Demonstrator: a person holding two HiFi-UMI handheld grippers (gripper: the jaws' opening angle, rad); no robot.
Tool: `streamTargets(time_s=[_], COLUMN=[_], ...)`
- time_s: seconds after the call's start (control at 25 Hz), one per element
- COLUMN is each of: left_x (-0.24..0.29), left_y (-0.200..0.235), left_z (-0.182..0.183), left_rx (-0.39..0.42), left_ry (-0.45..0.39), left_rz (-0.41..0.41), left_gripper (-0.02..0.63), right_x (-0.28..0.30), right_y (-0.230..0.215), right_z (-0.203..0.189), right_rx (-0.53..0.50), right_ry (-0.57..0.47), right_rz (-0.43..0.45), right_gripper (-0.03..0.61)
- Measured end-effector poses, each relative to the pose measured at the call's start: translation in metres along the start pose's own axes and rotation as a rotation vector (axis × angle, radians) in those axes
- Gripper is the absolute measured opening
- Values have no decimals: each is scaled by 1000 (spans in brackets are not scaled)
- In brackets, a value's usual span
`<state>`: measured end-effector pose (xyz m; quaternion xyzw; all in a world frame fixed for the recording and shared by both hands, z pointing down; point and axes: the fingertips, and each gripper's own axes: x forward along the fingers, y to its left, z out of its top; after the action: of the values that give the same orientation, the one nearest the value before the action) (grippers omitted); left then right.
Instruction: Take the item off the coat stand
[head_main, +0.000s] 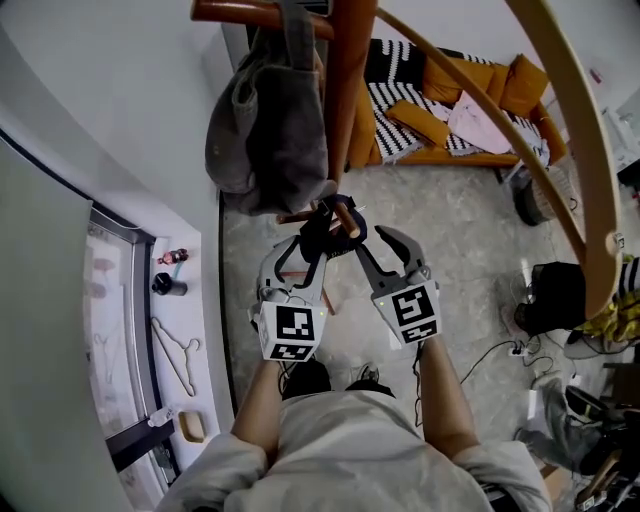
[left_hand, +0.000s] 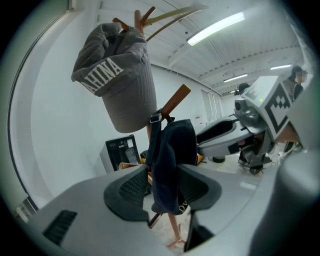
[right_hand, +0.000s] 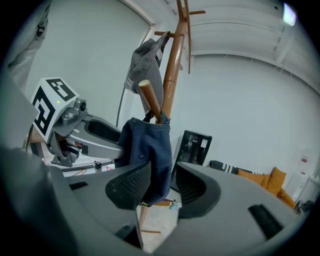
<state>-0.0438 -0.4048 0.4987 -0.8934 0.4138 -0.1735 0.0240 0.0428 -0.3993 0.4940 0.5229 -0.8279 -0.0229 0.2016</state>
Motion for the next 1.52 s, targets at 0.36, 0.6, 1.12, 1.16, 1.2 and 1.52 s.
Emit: streamTargets(time_s=[0.36,0.6,1.12,1.16,1.2,1.52], left_x=[13,12,-5,-6,-8,-29], left_y=[-2,-1,2,2,1,-6], left_z=[-5,-7,10,11,12,29], left_rx=[21,45,45,43,40,46], left_ry=[1,19,-6,-7,-9,-38], left_rz=[-19,4,85,89,92,133], left_gripper=[166,111,43,41,41,41], right_x=[23,21,3,1,0,-22], right_y=[-1,3,7,7,7,12], right_z=[4,4,20,22,24,41], right_rx=[-31,-45,-60,-62,-64,-90], right_ry=[10,-9,-64,-69,-73,-113], right_rz=[21,23,39,40,40,50], right_gripper=[148,81,52,52,52,51])
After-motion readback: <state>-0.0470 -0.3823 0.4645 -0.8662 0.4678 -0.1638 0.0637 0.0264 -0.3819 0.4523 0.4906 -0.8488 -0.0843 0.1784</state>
